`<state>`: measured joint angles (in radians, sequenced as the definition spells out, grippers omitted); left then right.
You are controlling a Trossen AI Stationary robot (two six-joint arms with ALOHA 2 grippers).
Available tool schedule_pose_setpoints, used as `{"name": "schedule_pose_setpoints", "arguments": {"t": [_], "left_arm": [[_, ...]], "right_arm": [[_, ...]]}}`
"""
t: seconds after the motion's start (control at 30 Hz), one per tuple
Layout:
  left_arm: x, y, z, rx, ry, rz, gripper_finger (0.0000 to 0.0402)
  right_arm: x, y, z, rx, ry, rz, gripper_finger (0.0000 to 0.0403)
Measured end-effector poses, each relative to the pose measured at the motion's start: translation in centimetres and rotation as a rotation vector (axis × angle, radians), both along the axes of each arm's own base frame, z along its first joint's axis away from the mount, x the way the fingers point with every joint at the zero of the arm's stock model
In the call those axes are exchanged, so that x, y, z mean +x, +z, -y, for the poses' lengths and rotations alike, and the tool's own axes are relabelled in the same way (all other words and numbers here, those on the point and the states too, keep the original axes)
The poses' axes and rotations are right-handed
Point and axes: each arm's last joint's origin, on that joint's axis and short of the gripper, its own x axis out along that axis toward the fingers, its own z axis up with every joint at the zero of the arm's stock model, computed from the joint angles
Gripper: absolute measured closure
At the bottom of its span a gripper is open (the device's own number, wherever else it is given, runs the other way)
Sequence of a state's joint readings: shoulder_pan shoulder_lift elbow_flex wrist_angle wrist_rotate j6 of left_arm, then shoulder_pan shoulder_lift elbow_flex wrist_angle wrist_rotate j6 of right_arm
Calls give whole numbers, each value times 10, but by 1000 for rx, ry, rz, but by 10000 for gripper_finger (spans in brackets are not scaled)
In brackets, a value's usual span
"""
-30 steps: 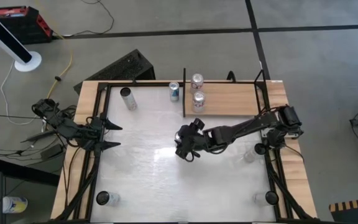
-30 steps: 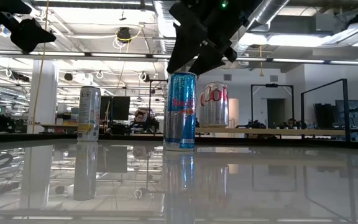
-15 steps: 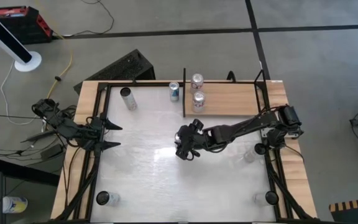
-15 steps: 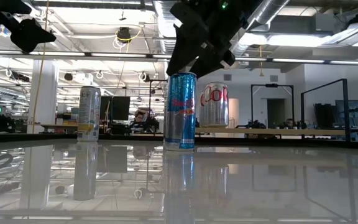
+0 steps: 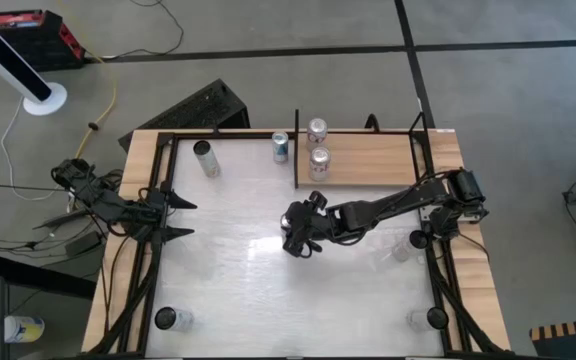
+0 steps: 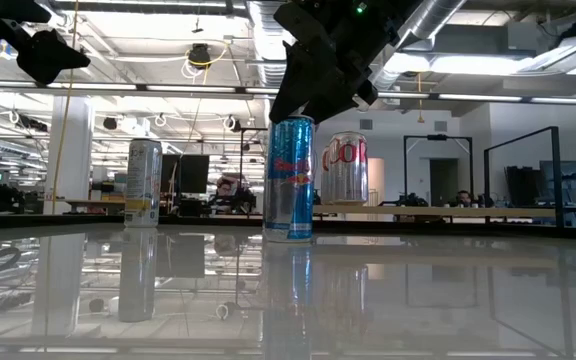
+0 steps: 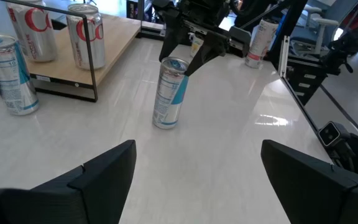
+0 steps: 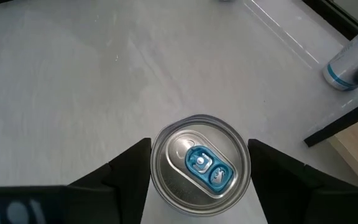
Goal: Place canned beverage on shelf
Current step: Put the bottom blue can on the shelf
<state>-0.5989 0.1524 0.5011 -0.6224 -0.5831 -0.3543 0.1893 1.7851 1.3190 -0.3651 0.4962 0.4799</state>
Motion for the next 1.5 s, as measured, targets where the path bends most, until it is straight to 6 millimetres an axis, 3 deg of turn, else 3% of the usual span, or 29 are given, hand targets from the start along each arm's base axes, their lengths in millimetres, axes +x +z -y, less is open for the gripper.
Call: {"name": "schedule_pose_setpoints", "arguments": {"t": [0.13,0.33,0.67,0.8,0.97,1.5], "left_arm": [[0,0,0,0,0,0,72],[0,0,0,0,0,0,72],[0,0,0,-1,0,0,72],[0,0,0,-1,2,1,72],[0,0,0,0,7,1,72],[0,0,0,0,7,1,72]], "right_arm": [[-12,11,-3,-12,24,-33,142],[-45,45,-6,-20,48,-61,142],[-138,111,7,-55,-71,-56,140],[-160,126,23,-90,-99,-36,139],[-172,127,56,-145,-147,-47,138],[-181,104,204,-104,-163,42,137]]}}
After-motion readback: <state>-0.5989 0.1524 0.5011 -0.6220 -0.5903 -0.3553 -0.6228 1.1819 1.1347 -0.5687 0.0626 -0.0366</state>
